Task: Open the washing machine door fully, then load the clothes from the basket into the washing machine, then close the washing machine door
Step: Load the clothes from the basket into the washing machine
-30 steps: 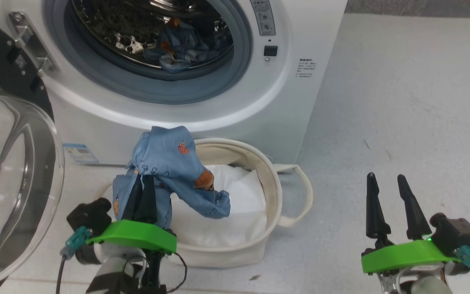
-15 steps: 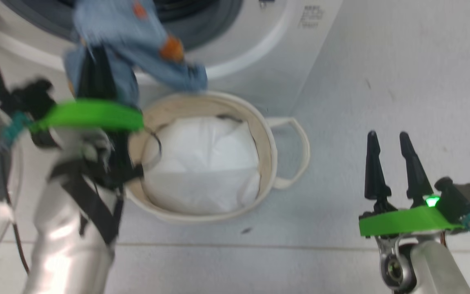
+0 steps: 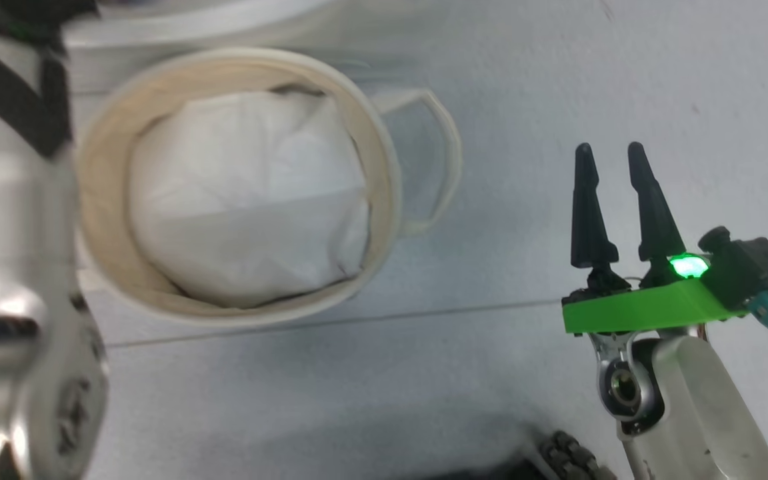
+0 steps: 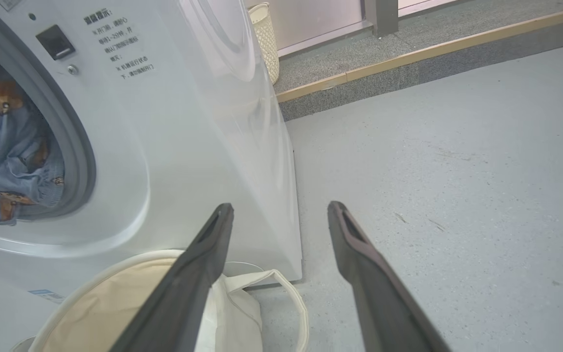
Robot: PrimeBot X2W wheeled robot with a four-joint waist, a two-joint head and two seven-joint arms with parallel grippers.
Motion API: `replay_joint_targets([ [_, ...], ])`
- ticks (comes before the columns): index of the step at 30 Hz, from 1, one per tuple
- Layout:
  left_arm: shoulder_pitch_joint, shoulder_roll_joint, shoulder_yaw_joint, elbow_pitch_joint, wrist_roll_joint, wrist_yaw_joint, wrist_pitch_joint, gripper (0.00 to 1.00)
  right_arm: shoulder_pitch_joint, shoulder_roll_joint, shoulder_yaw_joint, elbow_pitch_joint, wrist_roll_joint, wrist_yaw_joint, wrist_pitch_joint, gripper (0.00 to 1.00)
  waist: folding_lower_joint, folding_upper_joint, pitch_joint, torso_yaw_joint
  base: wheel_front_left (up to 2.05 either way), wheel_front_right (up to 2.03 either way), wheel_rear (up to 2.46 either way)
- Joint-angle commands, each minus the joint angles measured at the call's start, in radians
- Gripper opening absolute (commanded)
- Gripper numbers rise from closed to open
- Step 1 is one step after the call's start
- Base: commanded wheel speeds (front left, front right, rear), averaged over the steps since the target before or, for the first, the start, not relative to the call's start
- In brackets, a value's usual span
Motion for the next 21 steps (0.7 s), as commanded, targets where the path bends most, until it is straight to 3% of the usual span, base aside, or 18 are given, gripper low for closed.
replay_joint_targets([
  [1, -0.076, 0.052, 0.032, -0.001, 0.007, -0.002, -0.005, 0.0, -0.001, -0.003, 0.031, -0.035, 0.013, 0.0, -0.005, 1.0, -0.0001, 0.0, 0.079, -0.065, 0.0, 0.0, 0.0],
  [9, -0.272, 0.109, 0.126, -0.039, 0.095, 0.024, -0.005, 0.0, -0.027, -0.003, 0.049, -0.042, 0.043, 0.0, -0.005, 1.0, -0.0001, 0.0, 0.15, -0.11, 0.0, 0.0, 0.0],
  [13, -0.309, 0.078, 0.168, -0.097, 0.185, 0.019, -0.005, 0.0, -0.038, -0.003, 0.056, -0.045, 0.05, 0.0, -0.005, 1.0, -0.0001, 0.0, 0.186, -0.112, 0.0, 0.0, 0.0],
  [19, -0.29, 0.071, 0.176, 0.021, 0.278, 0.046, -0.005, 0.0, -0.057, -0.003, 0.064, -0.057, 0.049, 0.0, -0.005, 1.0, -0.0001, 0.0, 0.215, -0.112, 0.0, 0.0, 0.0],
  [20, -0.293, 0.074, 0.174, 0.052, 0.287, 0.048, -0.005, 0.07, -0.059, -0.003, 0.063, -0.058, 0.047, 0.0, -0.005, 1.0, -0.0001, 0.0, 0.217, -0.111, 0.0, 0.0, 0.0],
  [21, -0.297, 0.077, 0.173, 0.078, 0.295, 0.053, -0.005, 1.0, -0.06, -0.003, 0.061, -0.06, 0.046, 0.0, -0.005, 1.0, -0.0001, 0.0, 0.221, -0.11, 0.0, 0.0, 0.0],
])
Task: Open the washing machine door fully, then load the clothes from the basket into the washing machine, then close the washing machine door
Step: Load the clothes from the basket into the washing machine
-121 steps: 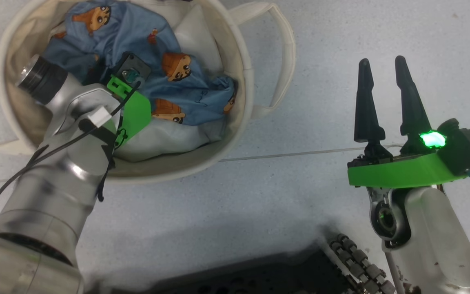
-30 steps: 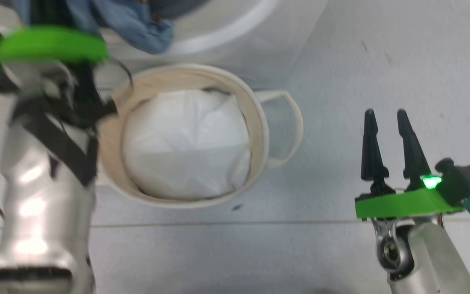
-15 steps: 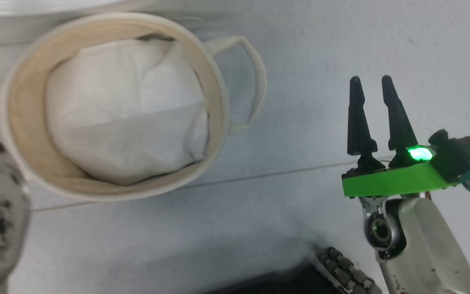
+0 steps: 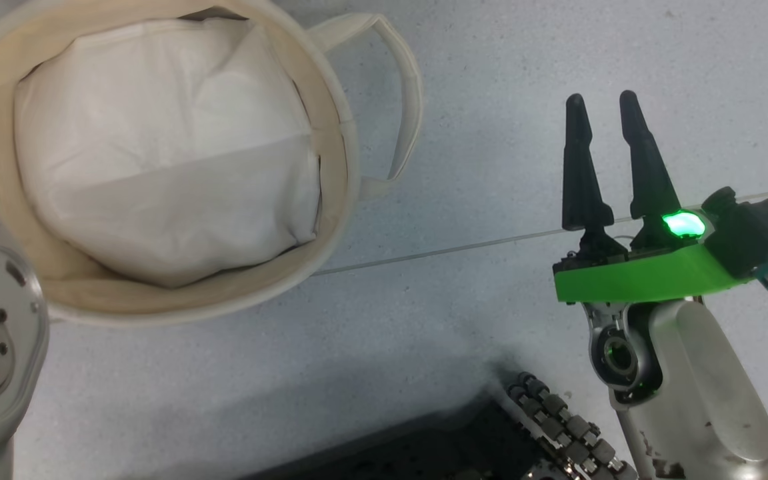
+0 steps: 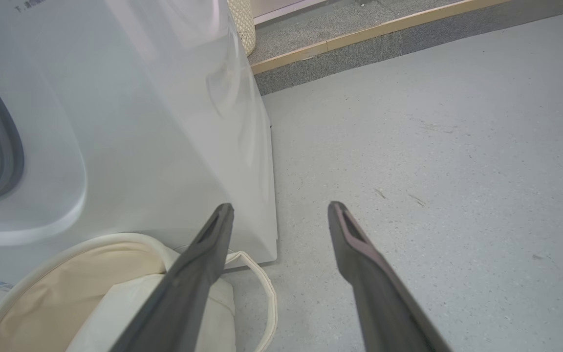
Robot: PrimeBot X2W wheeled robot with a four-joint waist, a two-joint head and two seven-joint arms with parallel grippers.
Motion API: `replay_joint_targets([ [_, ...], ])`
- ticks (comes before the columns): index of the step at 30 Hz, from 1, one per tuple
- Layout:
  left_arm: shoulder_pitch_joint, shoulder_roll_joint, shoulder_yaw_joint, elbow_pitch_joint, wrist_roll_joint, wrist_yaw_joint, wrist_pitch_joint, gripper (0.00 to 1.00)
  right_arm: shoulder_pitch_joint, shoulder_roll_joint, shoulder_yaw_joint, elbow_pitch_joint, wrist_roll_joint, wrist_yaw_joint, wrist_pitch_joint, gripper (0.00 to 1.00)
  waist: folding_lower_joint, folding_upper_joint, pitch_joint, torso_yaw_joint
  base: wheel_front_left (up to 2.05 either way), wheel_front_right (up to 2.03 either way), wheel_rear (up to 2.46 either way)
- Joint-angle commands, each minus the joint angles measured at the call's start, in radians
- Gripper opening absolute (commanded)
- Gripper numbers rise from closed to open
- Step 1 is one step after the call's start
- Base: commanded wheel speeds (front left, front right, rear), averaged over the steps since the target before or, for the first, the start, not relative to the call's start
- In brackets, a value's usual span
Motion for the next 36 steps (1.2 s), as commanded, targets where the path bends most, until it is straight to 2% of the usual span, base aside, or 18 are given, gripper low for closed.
replay_joint_targets([
  [1, -0.011, 0.035, -0.006, -0.023, 0.011, 0.005, -0.003, 1.0, 0.033, -0.003, 0.016, -0.03, 0.001, 0.0, -0.005, 1.0, -0.0002, 0.0, 0.003, 0.002, 0.0, 0.0, 0.0],
  [9, 0.001, 0.03, -0.021, 0.047, 0.055, 0.001, -0.003, 1.0, 0.023, -0.003, 0.007, -0.027, -0.017, 0.0, -0.005, 1.0, -0.0002, 0.0, -0.006, 0.031, 0.0, 0.0, 0.0],
  [14, 0.067, 0.013, -0.016, 0.035, 0.059, -0.029, -0.003, 1.0, 0.025, -0.003, -0.003, -0.023, -0.03, 0.0, -0.005, 1.0, -0.0002, 0.0, -0.056, 0.058, 0.0, 0.0, 0.0],
  [26, 0.419, -0.038, -0.115, -0.003, 0.15, -0.103, -0.003, 1.0, 0.07, -0.003, -0.039, 0.01, -0.077, 0.0, -0.005, 1.0, -0.0002, 0.0, -0.283, 0.146, 0.0, 0.0, 0.0],
  [36, 0.731, -0.052, -0.255, -0.112, 0.181, -0.109, -0.003, 1.0, 0.163, -0.003, -0.064, 0.037, -0.109, 0.0, -0.005, 1.0, -0.0002, 0.0, -0.488, 0.209, 0.0, 0.0, 0.0],
])
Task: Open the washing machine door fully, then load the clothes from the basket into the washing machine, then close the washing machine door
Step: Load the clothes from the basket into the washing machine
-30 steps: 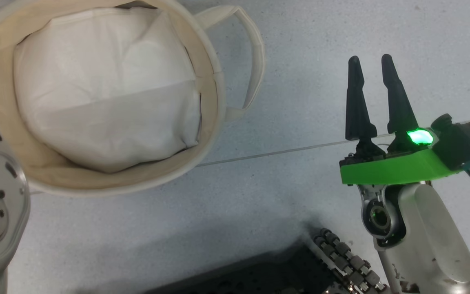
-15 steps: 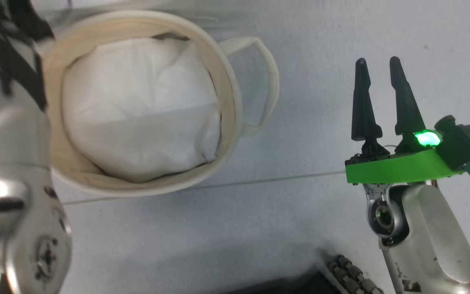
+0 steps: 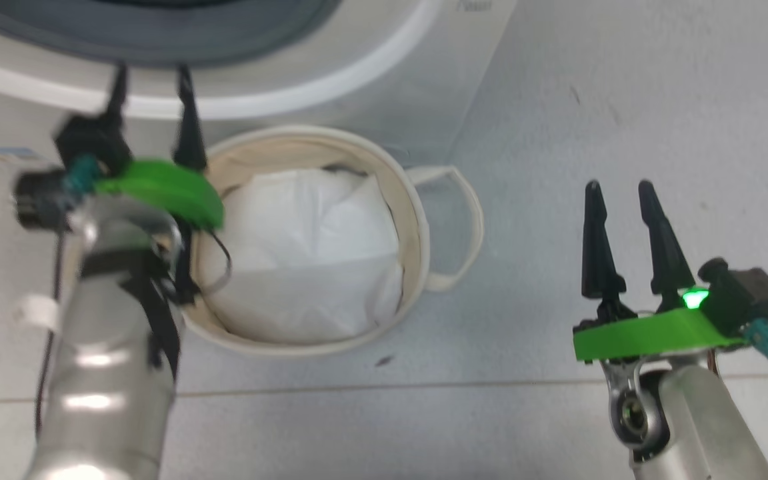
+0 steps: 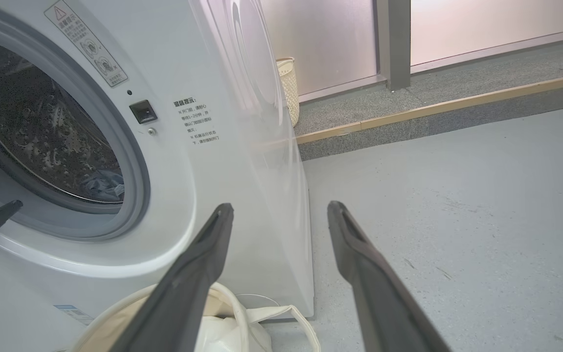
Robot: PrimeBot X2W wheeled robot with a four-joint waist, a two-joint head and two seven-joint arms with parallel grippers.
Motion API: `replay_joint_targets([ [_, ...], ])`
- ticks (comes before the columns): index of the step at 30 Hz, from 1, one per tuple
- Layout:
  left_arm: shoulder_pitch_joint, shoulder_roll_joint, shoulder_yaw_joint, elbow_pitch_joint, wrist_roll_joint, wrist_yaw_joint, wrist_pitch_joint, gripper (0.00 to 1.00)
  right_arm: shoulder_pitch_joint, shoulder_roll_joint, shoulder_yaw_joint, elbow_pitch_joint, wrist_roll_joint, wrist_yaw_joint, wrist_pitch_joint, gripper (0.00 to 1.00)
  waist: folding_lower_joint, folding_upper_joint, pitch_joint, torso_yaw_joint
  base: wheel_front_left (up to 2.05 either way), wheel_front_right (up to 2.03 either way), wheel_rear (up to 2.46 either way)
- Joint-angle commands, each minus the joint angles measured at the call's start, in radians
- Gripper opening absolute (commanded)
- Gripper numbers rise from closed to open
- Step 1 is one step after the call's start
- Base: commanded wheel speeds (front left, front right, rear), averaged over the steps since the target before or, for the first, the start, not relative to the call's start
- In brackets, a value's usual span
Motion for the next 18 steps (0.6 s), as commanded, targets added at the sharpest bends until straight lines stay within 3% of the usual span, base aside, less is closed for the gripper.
replay_joint_targets([
  [1, 0.038, 0.025, -0.013, -0.049, -0.014, -0.002, -0.005, 1.0, 0.03, -0.002, 0.015, -0.023, -0.01, 0.0, -0.005, 1.0, 0.0, -0.0001, -0.097, 0.047, 0.0, 0.0, 0.0],
  [8, 0.293, 0.024, -0.141, -0.194, -0.131, 0.038, -0.005, 1.0, 0.114, -0.002, -0.006, -0.011, -0.014, 0.0, -0.005, 1.0, 0.0, -0.0001, -0.242, 0.075, 0.0, 0.0, 0.0],
  [18, 0.548, 0.024, -0.241, -0.379, -0.15, 0.077, -0.005, 1.0, 0.228, -0.002, -0.033, -0.003, -0.008, 0.0, -0.005, 1.0, 0.0, -0.0001, -0.368, 0.112, 0.0, 0.0, 0.0],
])
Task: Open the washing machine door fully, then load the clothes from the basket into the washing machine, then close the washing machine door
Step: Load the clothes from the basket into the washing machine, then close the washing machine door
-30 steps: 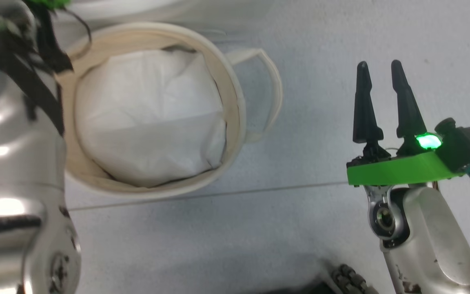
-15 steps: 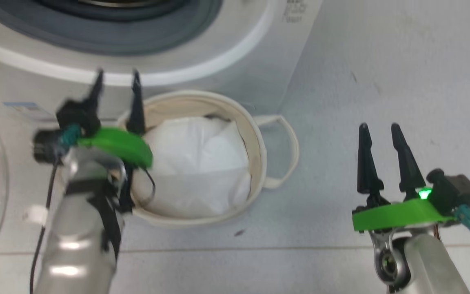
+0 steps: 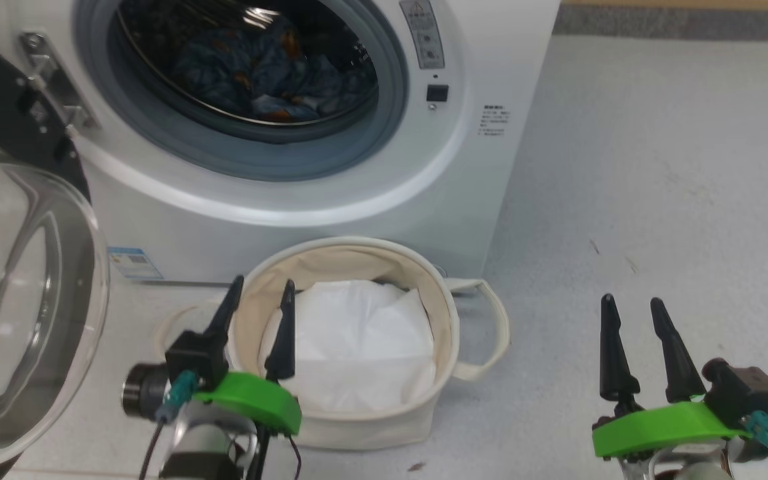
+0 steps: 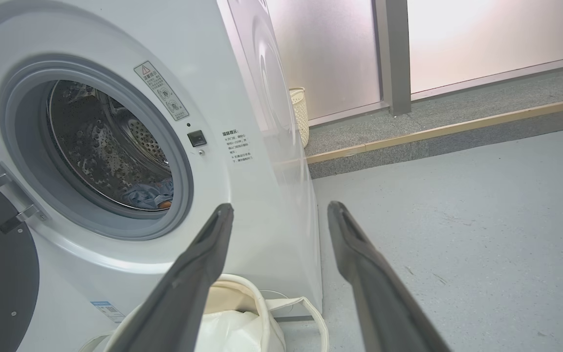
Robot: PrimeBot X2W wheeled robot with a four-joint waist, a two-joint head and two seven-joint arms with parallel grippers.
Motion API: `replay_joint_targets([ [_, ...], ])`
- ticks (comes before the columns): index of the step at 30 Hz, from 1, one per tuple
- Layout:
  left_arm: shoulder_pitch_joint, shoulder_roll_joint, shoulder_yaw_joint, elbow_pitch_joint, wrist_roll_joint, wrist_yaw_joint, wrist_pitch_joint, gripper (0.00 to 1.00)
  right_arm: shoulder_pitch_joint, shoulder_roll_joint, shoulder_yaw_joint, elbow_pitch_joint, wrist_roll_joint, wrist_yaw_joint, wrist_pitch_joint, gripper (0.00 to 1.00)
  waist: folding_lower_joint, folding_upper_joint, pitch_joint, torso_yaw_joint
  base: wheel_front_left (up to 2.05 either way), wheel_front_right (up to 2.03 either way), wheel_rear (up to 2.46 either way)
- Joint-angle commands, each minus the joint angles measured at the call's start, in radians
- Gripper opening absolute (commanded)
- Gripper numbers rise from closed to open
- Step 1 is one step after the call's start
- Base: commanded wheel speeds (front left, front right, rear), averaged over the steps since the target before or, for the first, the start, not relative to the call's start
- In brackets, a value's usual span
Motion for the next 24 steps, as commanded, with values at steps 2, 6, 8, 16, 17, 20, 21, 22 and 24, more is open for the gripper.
replay_joint_targets([
  [2, 0.017, 0.019, 0.014, -0.055, -0.006, 0.012, -0.005, 1.0, 0.001, -0.003, 0.021, -0.029, 0.003, 0.0, -0.005, 1.0, 0.0001, -0.0001, -0.037, 0.02, 0.0, 0.0, 0.0],
  [6, 0.077, 0.019, 0.024, -0.083, -0.014, 0.032, -0.005, 1.0, 0.026, -0.003, 0.022, -0.025, 0.003, 0.0, -0.005, 1.0, 0.0001, -0.0001, -0.065, 0.021, 0.0, 0.0, 0.0],
  [8, 0.1, 0.019, 0.03, -0.094, -0.017, 0.04, -0.005, 1.0, 0.034, -0.003, 0.024, -0.024, 0.002, 0.0, -0.005, 1.0, 0.0001, -0.0001, -0.074, 0.022, 0.0, 0.0, 0.0],
  [16, 0.132, 0.019, 0.023, -0.108, 0.003, 0.056, -0.005, 1.0, 0.046, -0.003, 0.026, -0.024, -0.001, 0.0, -0.005, 1.0, 0.0001, -0.0001, -0.087, 0.026, 0.0, 0.0, 0.0],
  [17, 0.132, 0.019, 0.022, -0.111, 0.002, 0.058, -0.005, 1.0, 0.046, -0.003, 0.028, -0.024, 0.0, 0.0, -0.005, 1.0, 0.0001, -0.0001, -0.088, 0.027, 0.0, 0.0, 0.0],
  [20, 0.133, 0.019, 0.018, -0.113, -0.001, 0.062, -0.005, 1.0, 0.049, -0.003, 0.033, -0.022, 0.002, 0.0, -0.005, 1.0, 0.0001, -0.0001, -0.089, 0.029, 0.0, 0.0, 0.0],
  [21, 0.133, 0.019, 0.018, -0.113, -0.001, 0.062, -0.005, 1.0, 0.049, -0.003, 0.033, -0.022, 0.002, 0.0, -0.005, 1.0, 0.0001, -0.0001, -0.089, 0.029, 0.0, 0.0, 0.0],
  [22, 0.134, 0.019, 0.017, -0.114, -0.003, 0.062, -0.005, 1.0, 0.049, -0.003, 0.035, -0.021, 0.002, 0.0, -0.005, 1.0, 0.0001, -0.0001, -0.089, 0.029, 0.0, 0.0, 0.0],
  [24, 0.135, 0.019, 0.015, -0.113, -0.006, 0.062, -0.005, 1.0, 0.049, -0.003, 0.037, -0.021, 0.003, 0.0, -0.005, 1.0, 0.0001, -0.0001, -0.088, 0.029, 0.0, 0.0, 0.0],
])
